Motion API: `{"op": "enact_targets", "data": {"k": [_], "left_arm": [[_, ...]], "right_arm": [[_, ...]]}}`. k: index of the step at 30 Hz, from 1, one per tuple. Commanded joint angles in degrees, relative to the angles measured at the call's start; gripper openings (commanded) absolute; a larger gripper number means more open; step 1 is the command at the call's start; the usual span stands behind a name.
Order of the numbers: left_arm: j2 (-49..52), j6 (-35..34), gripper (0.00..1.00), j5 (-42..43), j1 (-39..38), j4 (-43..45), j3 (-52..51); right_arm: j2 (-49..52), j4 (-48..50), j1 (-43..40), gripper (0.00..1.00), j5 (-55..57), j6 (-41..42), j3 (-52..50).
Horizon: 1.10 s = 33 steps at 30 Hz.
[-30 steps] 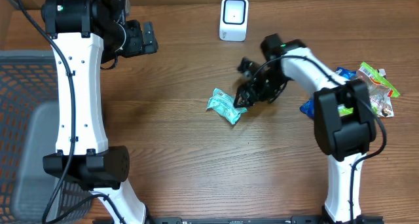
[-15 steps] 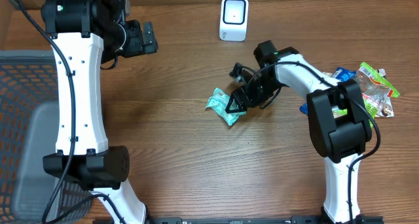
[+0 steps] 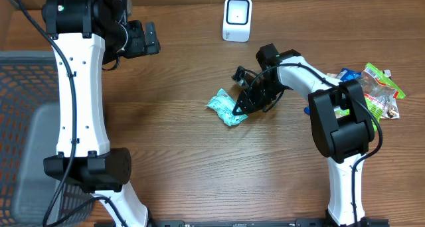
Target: Scan the item barcode
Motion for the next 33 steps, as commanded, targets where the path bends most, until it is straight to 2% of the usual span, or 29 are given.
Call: {"op": "enact_targets", "data": {"k": [1, 6, 12, 20, 26, 29, 33], "left_arm": [[0.2, -0.81, 1.0, -0.17, 0.22, -0.11, 0.94], [0.2, -0.81, 1.0, -0.17, 0.22, -0.11, 0.94], [0.2, -0.81, 1.0, -0.17, 0.22, -0.11, 0.94], [0.2, -0.81, 1.0, -0.17, 0.22, -0.11, 0.94], [0.2, -0.81, 1.0, -0.17, 0.22, -0.11, 0.94], [0.2, -0.81, 1.0, -0.17, 0.22, -0.11, 0.94], [0.2, -0.81, 1.0, -0.17, 0.22, -0.11, 0.94]], "right_arm": [[2.4, -0.96, 0.09, 0.05, 3.3, 0.0, 0.04], [1.05, -5.7, -0.13, 0.04, 3.3, 0.2, 6.45], [-5.77, -5.31, -0.11, 0.04, 4.87, 0.48, 11.41], [-17.7, -0.52, 1.84, 0.04, 26.53, 9.01, 11.5], [-21.94, 1.31, 6.71, 0.04, 41.59, 13.0, 11.41], [-22.05, 2.69, 9.33, 0.04, 45.94, 13.55, 11.39], [-22.05, 4.15, 11.13, 0.04, 46.45, 13.84, 10.75]]}}
